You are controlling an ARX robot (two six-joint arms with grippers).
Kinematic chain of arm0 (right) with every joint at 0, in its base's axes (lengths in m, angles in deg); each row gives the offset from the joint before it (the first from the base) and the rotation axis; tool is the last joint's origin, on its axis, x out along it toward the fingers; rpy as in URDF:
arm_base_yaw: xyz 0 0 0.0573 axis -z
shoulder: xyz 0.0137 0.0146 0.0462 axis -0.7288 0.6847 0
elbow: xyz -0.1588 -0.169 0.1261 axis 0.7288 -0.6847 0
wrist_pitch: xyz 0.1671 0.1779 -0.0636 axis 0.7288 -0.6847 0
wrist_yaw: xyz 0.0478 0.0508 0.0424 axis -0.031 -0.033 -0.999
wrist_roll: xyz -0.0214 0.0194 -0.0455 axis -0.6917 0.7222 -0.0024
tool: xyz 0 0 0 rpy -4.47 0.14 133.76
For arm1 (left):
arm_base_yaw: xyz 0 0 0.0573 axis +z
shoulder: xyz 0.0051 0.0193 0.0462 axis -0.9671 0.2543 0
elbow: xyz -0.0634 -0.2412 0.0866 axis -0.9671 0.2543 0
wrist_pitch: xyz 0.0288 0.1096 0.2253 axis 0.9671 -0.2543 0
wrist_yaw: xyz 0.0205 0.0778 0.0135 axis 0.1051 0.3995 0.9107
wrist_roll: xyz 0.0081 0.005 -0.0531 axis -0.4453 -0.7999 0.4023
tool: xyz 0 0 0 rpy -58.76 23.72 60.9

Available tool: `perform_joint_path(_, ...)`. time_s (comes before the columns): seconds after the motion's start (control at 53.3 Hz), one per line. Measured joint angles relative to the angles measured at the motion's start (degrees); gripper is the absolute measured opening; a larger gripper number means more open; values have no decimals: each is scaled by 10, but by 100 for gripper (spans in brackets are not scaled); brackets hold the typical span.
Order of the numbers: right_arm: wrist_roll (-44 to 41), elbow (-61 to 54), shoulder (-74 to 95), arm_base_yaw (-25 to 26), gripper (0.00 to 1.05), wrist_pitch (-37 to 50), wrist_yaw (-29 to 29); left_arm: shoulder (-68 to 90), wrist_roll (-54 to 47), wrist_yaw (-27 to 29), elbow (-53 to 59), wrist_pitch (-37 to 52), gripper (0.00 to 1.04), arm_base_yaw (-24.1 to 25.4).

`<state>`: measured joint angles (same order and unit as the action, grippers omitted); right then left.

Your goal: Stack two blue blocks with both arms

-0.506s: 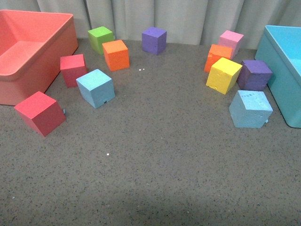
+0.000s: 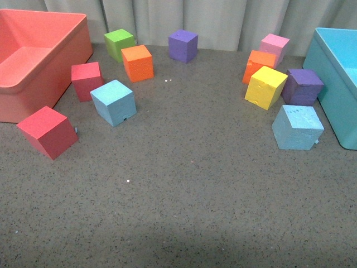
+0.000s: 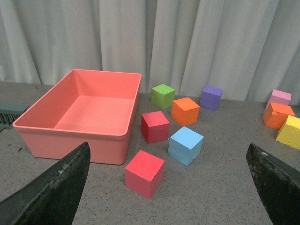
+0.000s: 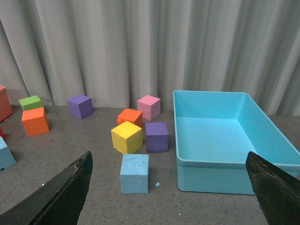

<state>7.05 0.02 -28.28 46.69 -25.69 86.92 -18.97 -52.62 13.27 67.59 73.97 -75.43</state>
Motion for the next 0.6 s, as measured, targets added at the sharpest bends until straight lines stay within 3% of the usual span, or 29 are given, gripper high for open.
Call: perform_joint_path(0.6, 0, 0, 0, 0, 95, 0, 0, 0, 0, 0, 0, 0, 98, 0)
